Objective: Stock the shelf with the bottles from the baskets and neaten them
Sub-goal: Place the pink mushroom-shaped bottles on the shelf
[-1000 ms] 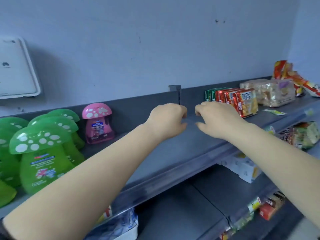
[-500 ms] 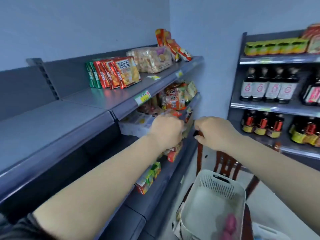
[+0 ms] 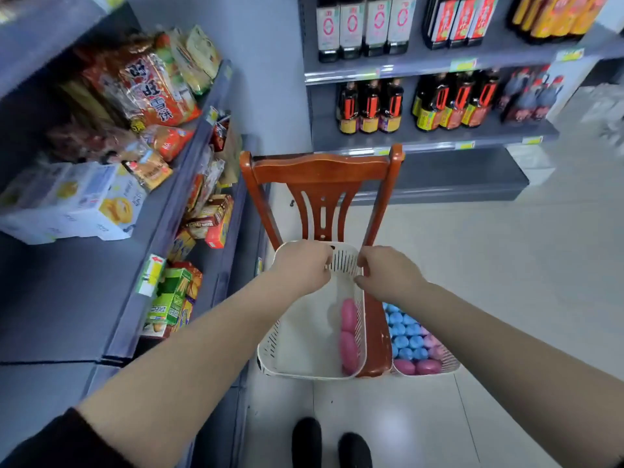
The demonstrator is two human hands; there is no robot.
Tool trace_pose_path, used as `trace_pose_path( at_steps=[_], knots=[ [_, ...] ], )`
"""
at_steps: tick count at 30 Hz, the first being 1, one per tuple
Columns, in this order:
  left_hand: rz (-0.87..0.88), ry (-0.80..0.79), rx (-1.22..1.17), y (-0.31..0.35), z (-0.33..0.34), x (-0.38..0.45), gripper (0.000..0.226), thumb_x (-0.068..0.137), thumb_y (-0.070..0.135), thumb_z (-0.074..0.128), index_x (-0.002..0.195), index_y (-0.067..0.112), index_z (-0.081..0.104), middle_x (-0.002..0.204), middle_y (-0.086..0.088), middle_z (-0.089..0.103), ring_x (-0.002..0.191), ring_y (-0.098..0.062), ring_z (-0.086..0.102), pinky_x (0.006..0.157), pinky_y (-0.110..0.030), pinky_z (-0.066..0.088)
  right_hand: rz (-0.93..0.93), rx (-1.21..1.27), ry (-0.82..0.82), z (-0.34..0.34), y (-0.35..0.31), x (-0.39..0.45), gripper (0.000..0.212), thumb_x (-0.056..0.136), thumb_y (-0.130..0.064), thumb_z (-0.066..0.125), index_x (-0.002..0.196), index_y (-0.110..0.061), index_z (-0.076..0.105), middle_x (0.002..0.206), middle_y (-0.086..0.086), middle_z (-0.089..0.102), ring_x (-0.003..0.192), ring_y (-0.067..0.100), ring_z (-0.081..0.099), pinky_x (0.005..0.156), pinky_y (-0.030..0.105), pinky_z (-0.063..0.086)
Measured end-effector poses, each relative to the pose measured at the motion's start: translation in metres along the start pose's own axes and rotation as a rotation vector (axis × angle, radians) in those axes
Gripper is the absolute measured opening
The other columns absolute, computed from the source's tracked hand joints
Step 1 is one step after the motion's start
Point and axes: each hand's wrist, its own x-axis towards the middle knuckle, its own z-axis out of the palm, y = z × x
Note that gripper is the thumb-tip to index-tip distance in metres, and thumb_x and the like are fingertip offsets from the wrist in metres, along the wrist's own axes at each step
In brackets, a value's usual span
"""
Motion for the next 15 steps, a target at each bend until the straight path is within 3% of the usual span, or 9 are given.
trace_pose_path(
  at_steps=[7, 11, 15],
  knots=[
    [0.016, -0.303, -0.187, -0.020, 0.115, 0.061, 0.036, 0.087, 0.022, 0.057, 0.123, 0.019, 0.054, 0.119, 0.000, 0.058, 0.107, -0.019, 0.056, 0.079, -0.028, 0.043, 0.342, 0.385, -0.178, 0.111, 0.030, 0.031, 0.033, 0.082, -0.019, 0.064, 0.111, -0.006, 0.056, 0.107, 0.011, 0.064, 0.101, 0.026, 0.059, 0.071, 0.025, 0.037],
    [-0.006, -0.399, -0.260, -0.038, 0.174, 0.086, 0.045, 0.086, 0.017, 0.057, 0.130, 0.019, 0.048, 0.128, -0.002, 0.053, 0.114, -0.022, 0.052, 0.088, -0.031, 0.044, 0.510, 0.473, -0.196, 0.165, 0.036, 0.051, 0.040, 0.086, -0.020, 0.060, 0.121, -0.004, 0.050, 0.113, 0.015, 0.062, 0.106, 0.030, 0.058, 0.077, 0.028, 0.039],
    [-0.021, -0.445, -0.317, -0.047, 0.229, 0.113, 0.056, 0.082, 0.014, 0.062, 0.134, 0.019, 0.043, 0.132, -0.003, 0.050, 0.116, -0.023, 0.051, 0.093, -0.035, 0.045, 0.602, 0.503, -0.138, 0.205, 0.041, 0.075, 0.031, 0.090, -0.014, 0.052, 0.119, -0.007, 0.046, 0.108, 0.010, 0.058, 0.103, 0.026, 0.057, 0.075, 0.027, 0.036]
  ],
)
